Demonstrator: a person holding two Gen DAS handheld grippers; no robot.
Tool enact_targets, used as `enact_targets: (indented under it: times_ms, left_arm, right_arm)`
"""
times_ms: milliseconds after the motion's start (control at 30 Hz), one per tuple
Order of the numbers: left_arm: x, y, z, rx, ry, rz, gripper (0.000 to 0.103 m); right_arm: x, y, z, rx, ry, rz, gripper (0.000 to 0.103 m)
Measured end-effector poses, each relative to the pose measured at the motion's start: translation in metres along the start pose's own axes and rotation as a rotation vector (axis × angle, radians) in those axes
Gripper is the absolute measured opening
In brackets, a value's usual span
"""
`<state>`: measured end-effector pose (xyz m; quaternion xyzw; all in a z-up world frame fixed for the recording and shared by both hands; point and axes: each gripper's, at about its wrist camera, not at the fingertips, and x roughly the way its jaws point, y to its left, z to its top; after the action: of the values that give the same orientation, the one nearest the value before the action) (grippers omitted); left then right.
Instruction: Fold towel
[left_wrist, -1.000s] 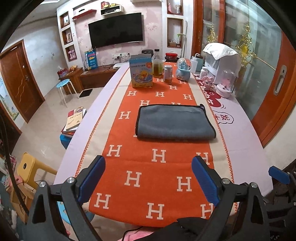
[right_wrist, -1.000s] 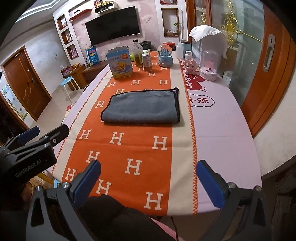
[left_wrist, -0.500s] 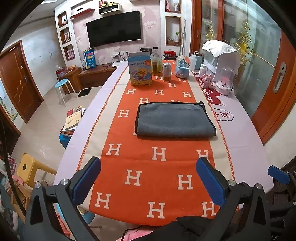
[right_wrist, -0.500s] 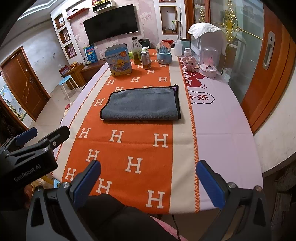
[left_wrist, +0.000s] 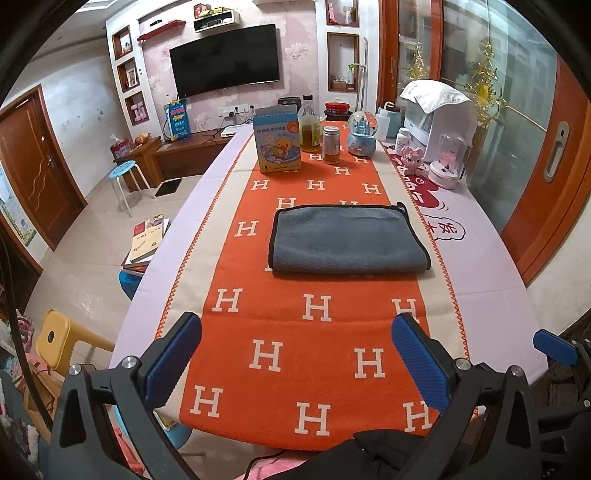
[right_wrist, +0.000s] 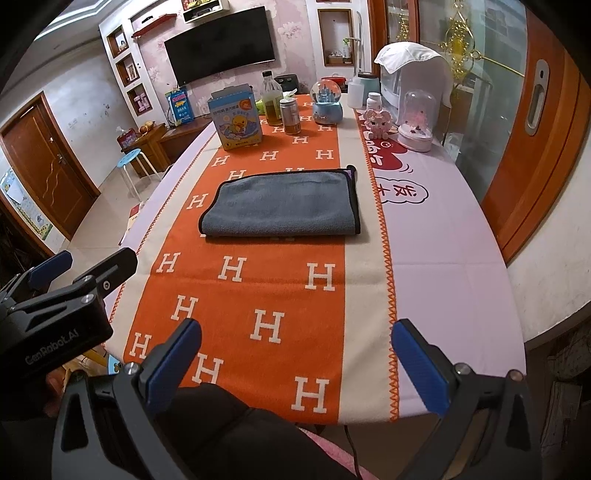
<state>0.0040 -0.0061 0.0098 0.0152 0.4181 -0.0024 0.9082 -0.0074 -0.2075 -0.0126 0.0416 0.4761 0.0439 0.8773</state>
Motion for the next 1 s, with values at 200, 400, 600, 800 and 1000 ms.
enact_targets:
  times_ms: [200,400,600,800,1000]
  left_arm:
    - [-0.0004,0.0001,0.0006,0.001,0.000,0.000,0.102]
    - [-0.0008,-0.0004,0.0008,0.001,0.000,0.001,0.102]
    - [-0.0007,0.0000,0.0009,0.002,0.000,0.000,0.102]
    - [-0.0006,0.0005,0.0012,0.004,0.001,-0.002,0.102]
    - [0.0001,0.0009,0.0004,0.005,0.002,0.000,0.102]
  right_arm:
    - [0.0022,-0.0012,-0.0016,0.004,0.006,-0.003,0.103]
    - [0.0033,-0.0014,-0.0013,0.003,0.008,-0.002,0.103]
    - [0.0032,-0.0011,-0.0016,0.004,0.010,-0.003,0.103]
    - [0.0038,-0.0009,-0.0024,0.003,0.013,-0.003,0.103]
    - [0.0072,-0.0015,-0.0061,0.007,0.024,-0.003,0.103]
